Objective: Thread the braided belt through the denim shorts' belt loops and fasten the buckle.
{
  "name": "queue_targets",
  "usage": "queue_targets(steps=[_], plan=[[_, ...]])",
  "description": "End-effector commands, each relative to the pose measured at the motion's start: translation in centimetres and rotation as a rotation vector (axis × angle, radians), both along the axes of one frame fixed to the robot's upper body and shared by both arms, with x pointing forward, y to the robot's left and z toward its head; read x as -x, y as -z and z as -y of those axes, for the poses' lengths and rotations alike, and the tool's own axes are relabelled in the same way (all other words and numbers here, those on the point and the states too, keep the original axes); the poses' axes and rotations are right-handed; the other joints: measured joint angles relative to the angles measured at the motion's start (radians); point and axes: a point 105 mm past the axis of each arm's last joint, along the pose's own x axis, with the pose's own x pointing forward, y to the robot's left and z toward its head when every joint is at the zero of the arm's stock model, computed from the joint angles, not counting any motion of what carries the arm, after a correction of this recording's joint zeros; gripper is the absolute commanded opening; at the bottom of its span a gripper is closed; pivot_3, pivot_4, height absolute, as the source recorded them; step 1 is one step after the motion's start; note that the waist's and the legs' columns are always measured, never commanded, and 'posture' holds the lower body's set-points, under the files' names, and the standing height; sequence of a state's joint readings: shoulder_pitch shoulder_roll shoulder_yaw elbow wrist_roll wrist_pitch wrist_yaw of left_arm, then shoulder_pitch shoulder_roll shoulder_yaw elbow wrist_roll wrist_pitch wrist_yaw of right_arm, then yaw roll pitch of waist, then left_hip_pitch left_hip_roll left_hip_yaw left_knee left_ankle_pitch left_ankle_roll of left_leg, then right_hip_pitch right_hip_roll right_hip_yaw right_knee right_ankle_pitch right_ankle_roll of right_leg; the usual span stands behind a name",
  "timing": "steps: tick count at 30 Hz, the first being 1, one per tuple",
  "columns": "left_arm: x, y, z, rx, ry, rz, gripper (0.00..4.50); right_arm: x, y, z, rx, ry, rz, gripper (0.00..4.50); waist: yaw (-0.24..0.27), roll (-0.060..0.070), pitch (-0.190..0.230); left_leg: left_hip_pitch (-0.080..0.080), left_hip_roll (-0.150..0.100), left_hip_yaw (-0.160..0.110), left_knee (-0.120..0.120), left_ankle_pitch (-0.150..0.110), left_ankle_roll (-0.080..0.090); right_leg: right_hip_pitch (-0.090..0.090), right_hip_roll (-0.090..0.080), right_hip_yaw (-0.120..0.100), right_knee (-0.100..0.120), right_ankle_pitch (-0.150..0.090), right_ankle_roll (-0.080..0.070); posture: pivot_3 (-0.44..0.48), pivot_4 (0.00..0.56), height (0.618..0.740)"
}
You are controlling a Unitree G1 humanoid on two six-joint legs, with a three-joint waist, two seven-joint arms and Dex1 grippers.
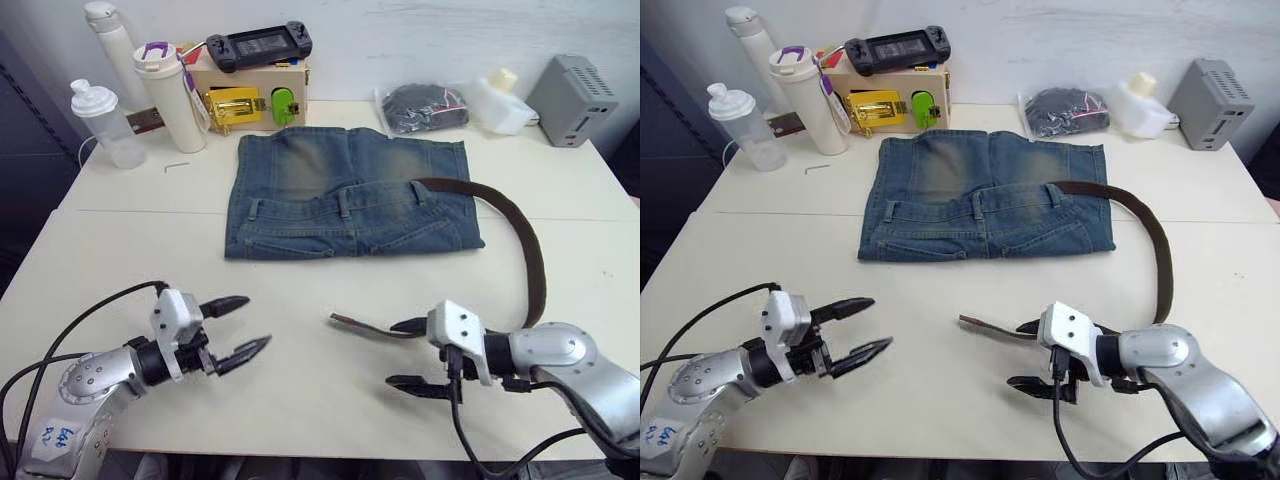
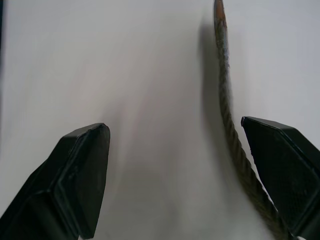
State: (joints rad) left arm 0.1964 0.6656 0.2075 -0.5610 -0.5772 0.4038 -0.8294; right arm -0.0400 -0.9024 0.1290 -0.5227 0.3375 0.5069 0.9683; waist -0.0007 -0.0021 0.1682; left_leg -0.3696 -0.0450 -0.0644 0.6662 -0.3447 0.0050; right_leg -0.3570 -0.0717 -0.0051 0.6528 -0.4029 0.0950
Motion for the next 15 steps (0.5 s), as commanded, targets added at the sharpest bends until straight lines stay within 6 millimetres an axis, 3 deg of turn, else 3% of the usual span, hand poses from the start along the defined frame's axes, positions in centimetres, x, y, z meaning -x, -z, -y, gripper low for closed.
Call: queue_targets(steps=[1,7,10,15], plan=[[1.1,-1.0,1.1,-0.008,0.088,-0.001,4.21,-0.7,0.4,0.8,0.065,0.013,0.062,4.5,0.0,0.0,0.0,0.0,0.0,0.0,0.0,0.0,0.0,0.0,0.0,0.0,0.0,0.0,0.0,0.0,0.15,0.74],[0.8,-1.5,1.5,0.004,0.084,0.002,4.21,-1.8,1.0,1.9,0.102,0.062,0.098,4.5,0.0,0.0,0.0,0.0,0.0,0.0,0.0,0.0,0.0,0.001,0.0,-0.001,0.0,0.0,0.0,0.0,0.15,0.74],[0.8,-1.4,1.3,0.002,0.079,0.0,4.28,-1.9,1.7,2.5,0.13,0.073,0.096,3.85,0.001,0.0,0.0,0.0,0.0,0.0,0.001,0.0,0.0,0.002,0.0,-0.001,0.0,0.0,0.0,0.0,0.15,0.74],[0.8,-1.4,1.3,-0.002,0.086,0.004,4.28,-2.0,2.0,2.5,0.147,0.057,0.103,1.51,0.0,0.0,0.0,0.0,0.0,-0.001,0.001,0.0,0.0,0.002,0.0,-0.001,0.0,0.0,0.0,0.0,0.15,0.74]])
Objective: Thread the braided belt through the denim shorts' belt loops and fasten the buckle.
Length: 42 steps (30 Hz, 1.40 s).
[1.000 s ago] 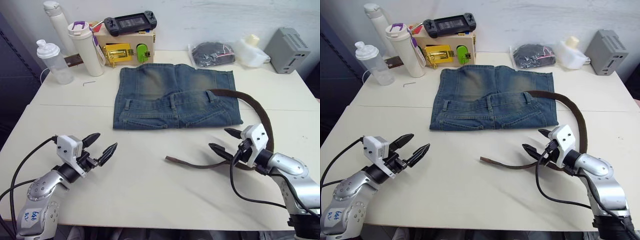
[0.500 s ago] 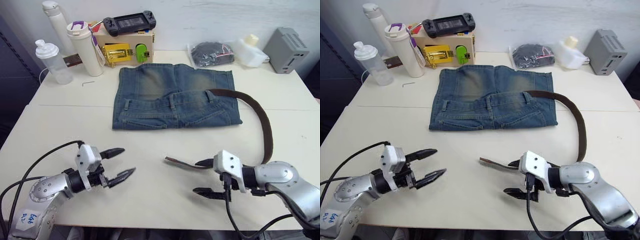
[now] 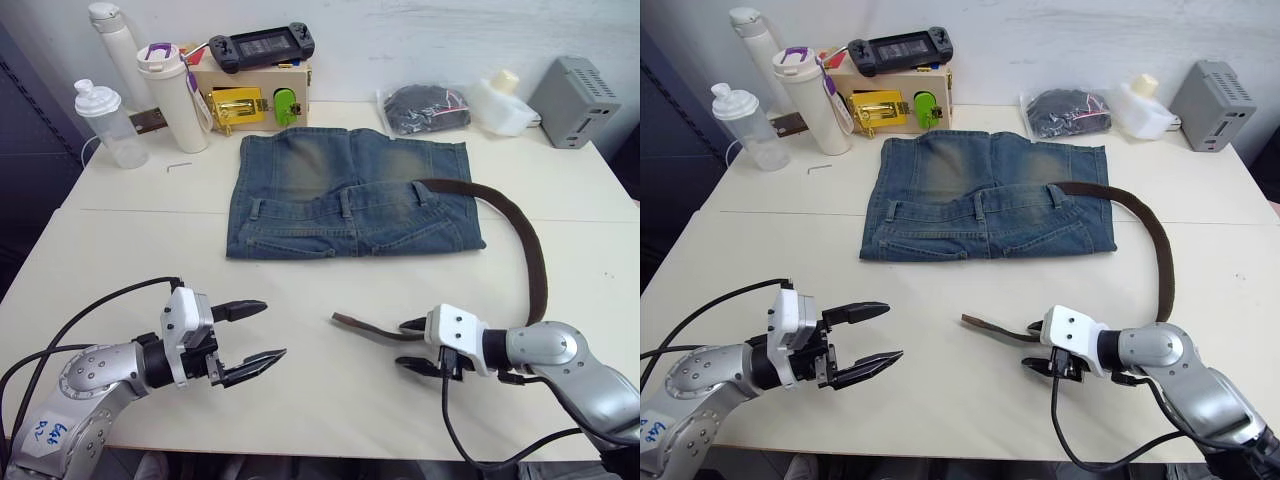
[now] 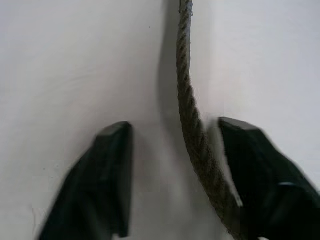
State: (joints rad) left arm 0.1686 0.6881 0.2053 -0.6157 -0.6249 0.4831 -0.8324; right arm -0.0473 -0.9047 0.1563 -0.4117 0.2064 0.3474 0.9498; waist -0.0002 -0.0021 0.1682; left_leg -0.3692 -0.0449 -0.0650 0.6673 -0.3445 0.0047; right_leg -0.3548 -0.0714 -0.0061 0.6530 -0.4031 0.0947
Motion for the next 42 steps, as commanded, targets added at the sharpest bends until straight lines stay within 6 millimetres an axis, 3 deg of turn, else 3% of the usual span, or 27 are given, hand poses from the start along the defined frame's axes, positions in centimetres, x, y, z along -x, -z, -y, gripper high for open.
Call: queue_targets(steps=[1,3,4,7,11,16,19,31,35,41,42], plan=[[0.4,-0.5,0.3,-0.008,0.03,0.026,4.28,-0.5,0.9,0.9,0.048,0.042,-0.004,1.06,0.0,0.0,0.0,0.0,0.0,0.0,0.0,0.0,0.0,0.0,0.0,0.0,0.0,0.0,0.0,0.0,0.15,0.74],[0.4,-0.5,0.3,-0.002,0.034,0.023,4.28,-0.5,0.9,0.9,0.06,0.036,-0.001,0.07,0.0,0.0,0.0,0.0,0.0,0.0,0.0,0.0,0.0,0.0,0.0,0.0,0.0,0.0,0.0,0.0,0.15,0.74],[0.3,-0.5,0.3,0.0,0.036,0.022,4.28,-0.5,1.0,0.9,0.065,0.034,0.0,0.02,0.0,0.0,0.0,0.0,0.0,0.0,0.0,0.0,0.0,0.0,0.0,0.0,0.0,0.0,0.0,0.0,0.15,0.74],[0.1,-0.7,0.3,0.037,0.031,0.008,4.28,-0.5,0.8,0.7,0.066,0.03,0.005,0.02,0.0,0.0,0.0,0.0,0.0,0.0,0.0,0.0,0.0,0.0,0.0,0.0,0.0,0.0,0.0,0.0,0.15,0.74],[-1.1,-1.8,0.7,0.106,0.067,-0.021,4.28,0.7,-3.3,-2.6,-0.073,-0.107,0.055,0.02,0.002,0.0,0.0,0.0,0.0,0.0,0.001,0.0,0.0,0.0,0.0,0.0,0.0,0.0,0.0,0.0,0.15,0.74],[-1.8,-1.7,2.2,0.125,0.205,-0.084,4.28,2.2,-5.7,-4.8,-0.068,-0.263,0.1,0.02,-0.001,0.0,0.0,0.0,0.0,-0.001,0.0,0.0,0.0,0.0,0.0,-0.001,0.002,0.0,0.0,0.0,0.15,0.74],[-1.8,-0.9,2.7,0.079,0.275,-0.098,4.28,2.5,-6.1,-5.1,-0.044,-0.305,0.121,0.02,-0.001,0.0,0.0,-0.001,-0.001,-0.001,0.0,0.0,0.0,0.0,0.0,-0.002,0.002,0.0,0.0,0.0,0.15,0.74],[-2.4,-0.8,3.6,0.099,0.33,-0.113,4.28,3.0,-6.3,-4.8,-0.013,-0.289,0.131,0.02,0.0,0.0,0.0,-0.001,-0.001,-0.002,0.001,0.0,0.0,-0.001,0.0,-0.003,0.003,0.0,0.0,0.0,0.15,0.74],[-2.2,0.3,4.0,0.059,0.343,-0.117,3.0,3.1,-6.6,-4.9,-0.031,-0.284,0.137,0.0,0.0,0.0,0.0,-0.001,-0.001,-0.003,0.001,0.0,0.0,-0.001,0.0,-0.003,0.003,0.0,0.0,0.0,0.15,0.74],[-2.8,0.0,4.2,0.084,0.327,-0.098,0.1,3.5,-7.0,-5.0,-0.042,-0.286,0.131,0.0,0.001,0.0,0.0,-0.002,-0.001,-0.003,0.002,0.0,0.0,-0.001,-0.001,-0.003,0.003,0.0,0.0,0.0,0.15,0.74],[-2.8,0.0,4.2,0.085,0.328,-0.095,0.04,3.5,-7.0,-5.0,-0.043,-0.285,0.128,0.0,0.001,0.0,0.0,-0.002,-0.001,-0.003,0.001,0.0,0.0,-0.001,-0.001,-0.003,0.003,0.0,0.0,0.0,0.15,0.74]])
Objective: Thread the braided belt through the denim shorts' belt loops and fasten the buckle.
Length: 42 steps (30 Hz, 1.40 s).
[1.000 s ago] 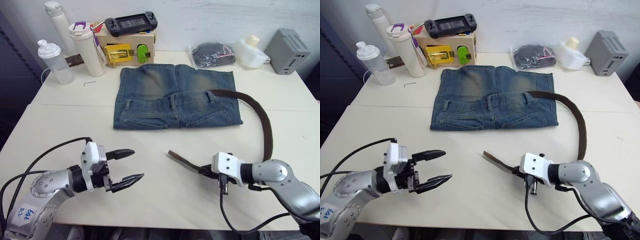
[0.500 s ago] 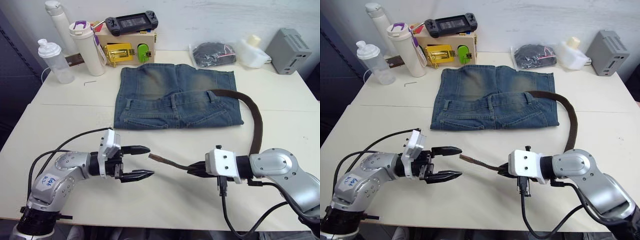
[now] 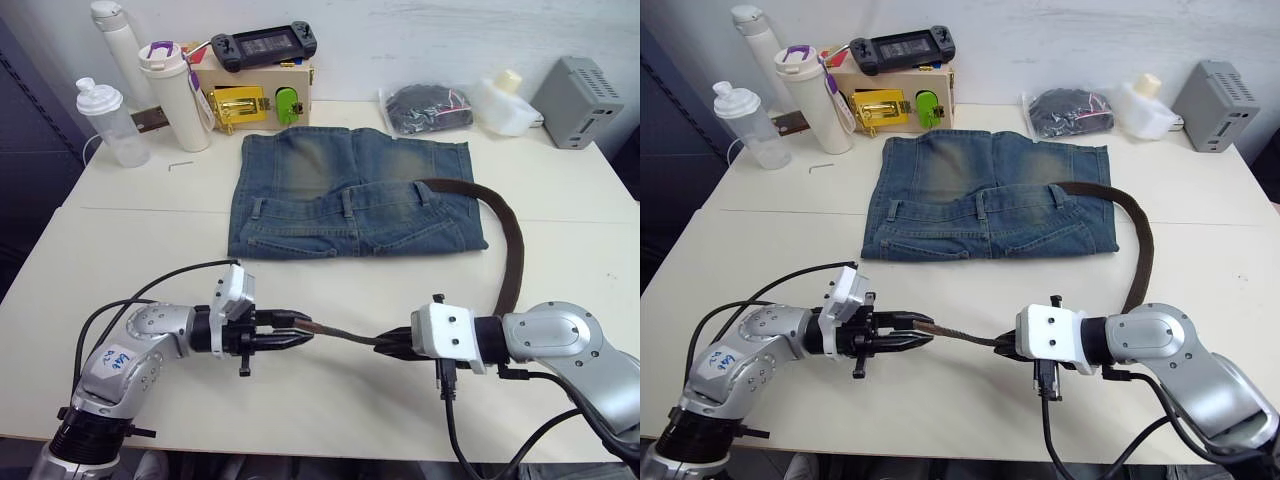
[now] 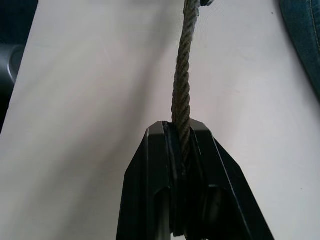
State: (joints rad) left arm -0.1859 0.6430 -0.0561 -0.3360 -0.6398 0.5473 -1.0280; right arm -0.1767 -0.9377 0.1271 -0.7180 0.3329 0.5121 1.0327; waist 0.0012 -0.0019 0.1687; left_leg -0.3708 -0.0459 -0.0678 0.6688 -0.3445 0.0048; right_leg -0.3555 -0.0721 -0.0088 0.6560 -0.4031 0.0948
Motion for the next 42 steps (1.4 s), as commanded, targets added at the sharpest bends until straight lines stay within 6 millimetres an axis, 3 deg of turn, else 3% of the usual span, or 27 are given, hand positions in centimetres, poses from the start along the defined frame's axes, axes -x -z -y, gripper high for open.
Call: queue_targets(steps=[1,8,12,13,16,18,20,23,26,31,33,36,42], plan=[[-0.1,-0.7,0.1,0.014,0.004,0.037,0.04,0.7,-1.0,-0.3,-0.008,-0.025,0.033,0.0,-0.001,0.0,0.0,0.0,0.0,0.0,0.0,0.0,0.0,0.0,0.0,0.0,0.0,0.0,0.0,0.0,0.15,0.74],[0.3,-0.4,0.3,0.012,0.018,0.027,0.04,0.7,-1.2,-0.2,-0.046,0.023,-0.023,0.0,0.0,0.0,0.0,0.0,0.0,0.0,0.0,0.0,0.0,0.0,0.0,0.0,0.0,0.0,0.0,0.0,0.15,0.74],[0.0,-0.6,0.4,0.048,-0.003,-0.009,0.0,0.1,-1.9,-0.1,-0.126,0.097,-0.05,1.67,-0.001,0.0,0.0,0.0,0.0,0.0,0.0,0.0,0.0,0.0,0.0,0.0,0.0,0.0,0.0,0.0,0.15,0.74],[-0.1,-0.6,0.4,0.062,-0.008,-0.026,0.0,-0.6,-2.5,0.1,-0.176,0.147,-0.04,2.26,-0.001,0.0,0.0,0.0,0.0,0.0,0.0,0.0,0.0,0.0,0.0,0.0,0.001,0.0,0.0,0.0,0.15,0.74],[-0.1,-0.8,0.8,0.143,-0.028,-0.136,0.0,-2.4,-4.4,2.2,-0.353,0.32,-0.09,3.66,-0.001,0.0,0.0,0.0,0.0,0.0,0.0,0.0,0.0,0.0,0.0,0.0,0.001,0.0,0.0,0.0,0.15,0.74],[0.3,-0.8,1.5,0.234,-0.026,-0.268,0.0,-0.8,-5.2,2.9,-0.507,0.298,-0.263,4.42,0.006,0.0,0.0,0.0,-0.001,-0.001,0.001,0.0,0.0,0.0,0.0,0.0,0.003,0.0,0.0,0.0,0.15,0.74],[0.6,-1.0,2.2,0.317,-0.03,-0.382,0.0,1.7,-6.6,2.8,-0.66,0.196,-0.426,4.42,0.015,-0.001,0.0,0.0,-0.001,-0.003,0.001,0.0,0.001,0.0,0.0,0.0,0.004,0.0,0.0,0.0,0.15,0.74],[0.3,-0.6,3.2,0.376,-0.081,-0.475,0.0,3.9,-8.2,3.5,-0.88,0.133,-0.587,4.42,0.021,-0.001,0.001,-0.001,-0.001,-0.003,0.003,-0.001,0.002,0.001,0.0,0.0,0.003,0.0,0.0,0.0,0.15,0.74],[-0.1,-0.3,3.8,0.394,-0.11,-0.52,0.0,5.2,-6.5,3.5,-0.944,0.184,-0.744,4.42,0.023,-0.001,0.001,0.0,0.0,-0.004,0.008,-0.002,0.003,0.008,0.001,-0.002,-0.002,0.0,0.0,0.0,0.15,0.74],[-0.2,-1.3,4.2,0.441,-0.089,-0.547,0.0,3.8,-1.1,0.5,-0.977,0.417,-1.001,4.42,0.019,-0.001,0.0,0.004,0.001,-0.004,0.012,-0.003,0.004,0.013,0.002,-0.001,-0.007,0.0,0.0,0.0,0.15,0.74],[-0.3,-1.4,4.2,0.429,-0.087,-0.535,0.0,3.5,0.0,-0.6,-1.02,0.464,-1.067,4.42,0.02,-0.001,0.0,0.003,0.001,-0.004,0.012,-0.003,0.004,0.012,0.002,-0.001,-0.008,0.0,0.0,0.0,0.15,0.74],[-0.3,-1.5,4.1,0.426,-0.082,-0.533,0.0,2.4,0.4,-1.5,-1.117,0.514,-1.078,4.42,0.02,-0.001,0.0,0.002,0.001,-0.005,0.011,-0.003,0.004,0.012,0.002,-0.002,-0.01,0.0,0.0,0.0,0.15,0.74],[-0.1,-1.1,4.3,0.393,-0.08,-0.533,0.0,-0.8,0.1,-0.7,-1.328,0.652,-1.025,4.42,0.021,-0.001,0.0,0.002,0.0,-0.006,0.012,-0.003,0.004,0.012,0.001,-0.001,-0.01,0.0,0.001,0.0,0.15,0.74]])
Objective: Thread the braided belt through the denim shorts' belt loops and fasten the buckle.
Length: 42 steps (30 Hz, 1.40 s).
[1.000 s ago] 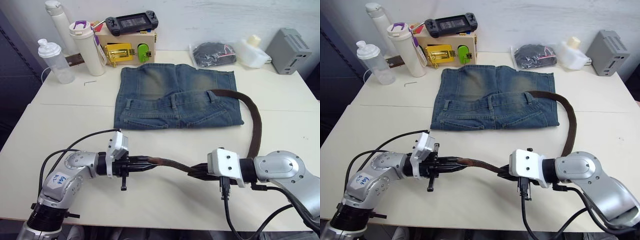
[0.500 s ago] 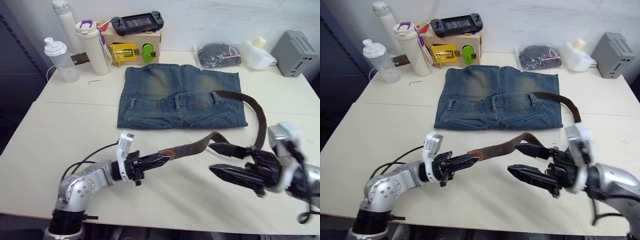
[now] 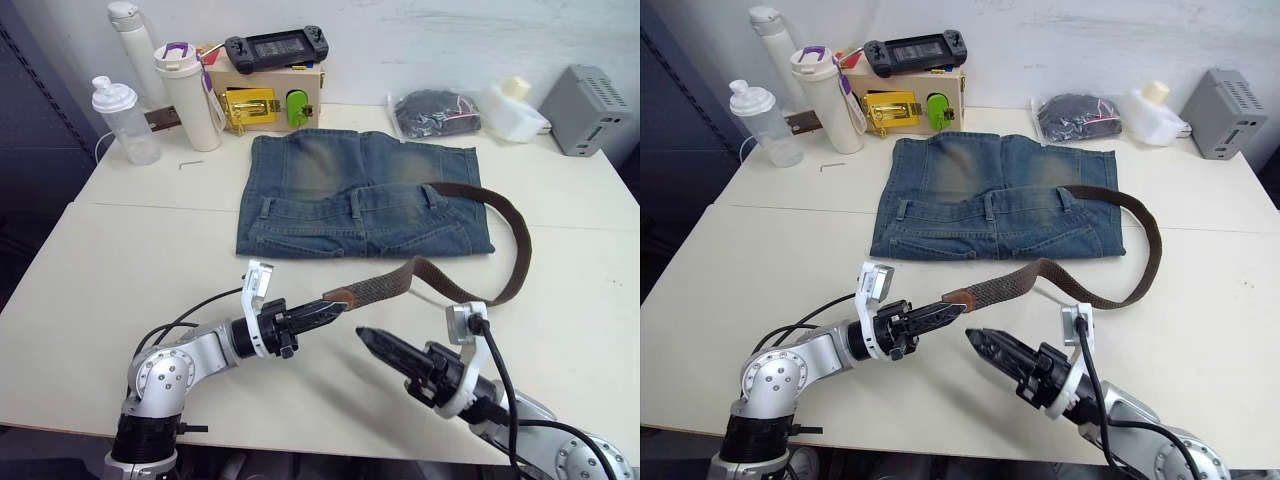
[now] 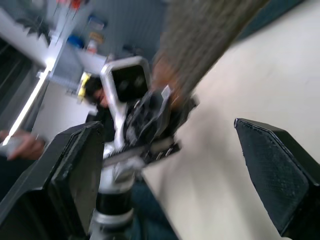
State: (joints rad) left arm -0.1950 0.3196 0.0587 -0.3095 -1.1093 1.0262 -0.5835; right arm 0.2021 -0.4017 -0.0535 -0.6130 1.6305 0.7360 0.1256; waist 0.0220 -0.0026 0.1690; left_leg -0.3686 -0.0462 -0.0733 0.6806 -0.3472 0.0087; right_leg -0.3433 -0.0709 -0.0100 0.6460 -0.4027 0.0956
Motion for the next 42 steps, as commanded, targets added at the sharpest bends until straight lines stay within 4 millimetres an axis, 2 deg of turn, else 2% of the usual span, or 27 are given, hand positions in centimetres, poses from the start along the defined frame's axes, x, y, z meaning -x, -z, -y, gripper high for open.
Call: queue_targets(steps=[1,8,14,17,24,25,30,33,37,40,42], plan=[[0.3,-0.6,0.3,0.005,0.024,0.023,0.0,-1.6,-0.9,0.9,-0.077,0.133,0.006,4.42,-0.001,0.0,0.0,0.0,0.0,0.0,0.0,0.0,0.0,0.0,0.0,0.0,0.0,0.0,0.0,0.0,0.15,0.74],[0.1,-0.6,0.2,0.004,0.019,0.02,0.0,-3.3,-0.4,3.0,-0.138,0.299,-0.032,4.42,-0.002,0.001,0.0,0.0,0.0,0.0,-0.002,0.0,0.0,-0.001,0.0,0.0,0.0,0.0,0.0,0.0,0.15,0.74],[-0.2,-0.7,0.1,0.003,0.013,0.022,0.0,-3.2,-0.9,3.0,-0.159,0.291,-0.017,4.42,-0.006,0.001,0.0,0.0,0.0,0.0,-0.002,0.0,0.0,-0.001,0.0,0.0,0.0,0.0,0.0,0.0,0.15,0.74],[-0.2,-0.7,0.1,-0.002,0.017,0.024,0.0,-3.2,-1.0,2.5,-0.145,0.278,-0.013,3.62,-0.009,0.001,0.0,0.0,0.0,0.0,-0.002,0.0,0.0,-0.001,0.0,0.001,0.0,0.0,0.0,0.0,0.15,0.74],[-0.1,-0.6,0.2,-0.021,0.025,0.02,0.0,-3.4,-1.5,2.4,-0.188,0.29,0.001,0.29,-0.01,0.001,0.0,0.0,0.0,0.0,-0.003,0.0,0.0,-0.001,0.0,0.001,0.0,0.0,0.0,0.0,0.15,0.74],[-0.1,-0.5,0.2,-0.023,0.026,0.019,0.0,-3.5,-1.6,2.4,-0.194,0.292,0.002,0.07,-0.01,0.001,0.0,0.0,0.0,0.0,-0.003,0.0,0.0,-0.001,0.0,0.001,0.0,0.0,0.0,0.0,0.15,0.74],[-0.1,-0.5,0.3,-0.038,0.033,0.029,0.0,-3.7,-2.2,2.5,-0.23,0.299,0.013,0.07,-0.011,0.001,0.0,0.0,0.0,0.0,-0.003,0.0,0.0,-0.001,0.0,0.001,0.0,0.0,0.0,0.0,0.15,0.74],[-0.3,-1.0,0.2,0.002,0.034,0.021,1.31,-3.7,-3.0,2.9,-0.28,0.311,0.038,0.0,-0.013,0.002,0.0,0.0,0.0,0.0,-0.003,0.0,0.0,-0.001,0.0,0.001,-0.001,0.0,0.0,0.0,0.15,0.74],[-1.4,-0.9,0.5,-0.075,-0.01,0.084,3.0,-3.7,-4.0,3.9,-0.34,0.345,0.069,0.0,-0.013,0.002,0.001,0.0,0.0,0.0,-0.003,0.0,0.0,-0.001,0.0,0.001,-0.001,0.0,0.0,0.0,0.15,0.74],[-3.8,-0.7,-0.2,-0.146,-0.096,0.153,4.36,-5.0,-3.8,7.5,-0.338,0.557,0.089,0.0,-0.013,0.002,0.001,0.0,0.0,0.0,-0.003,0.0,0.0,-0.001,0.0,0.001,-0.001,0.0,0.0,0.0,0.15,0.74],[-5.9,-0.3,-0.8,-0.313,-0.157,0.363,4.44,-5.5,-3.4,10.5,-0.358,0.711,0.072,0.0,-0.014,0.002,0.001,0.0,0.0,0.0,-0.003,0.0,-0.001,-0.001,0.0,0.001,0.0,0.0,0.0,0.0,0.15,0.74]])
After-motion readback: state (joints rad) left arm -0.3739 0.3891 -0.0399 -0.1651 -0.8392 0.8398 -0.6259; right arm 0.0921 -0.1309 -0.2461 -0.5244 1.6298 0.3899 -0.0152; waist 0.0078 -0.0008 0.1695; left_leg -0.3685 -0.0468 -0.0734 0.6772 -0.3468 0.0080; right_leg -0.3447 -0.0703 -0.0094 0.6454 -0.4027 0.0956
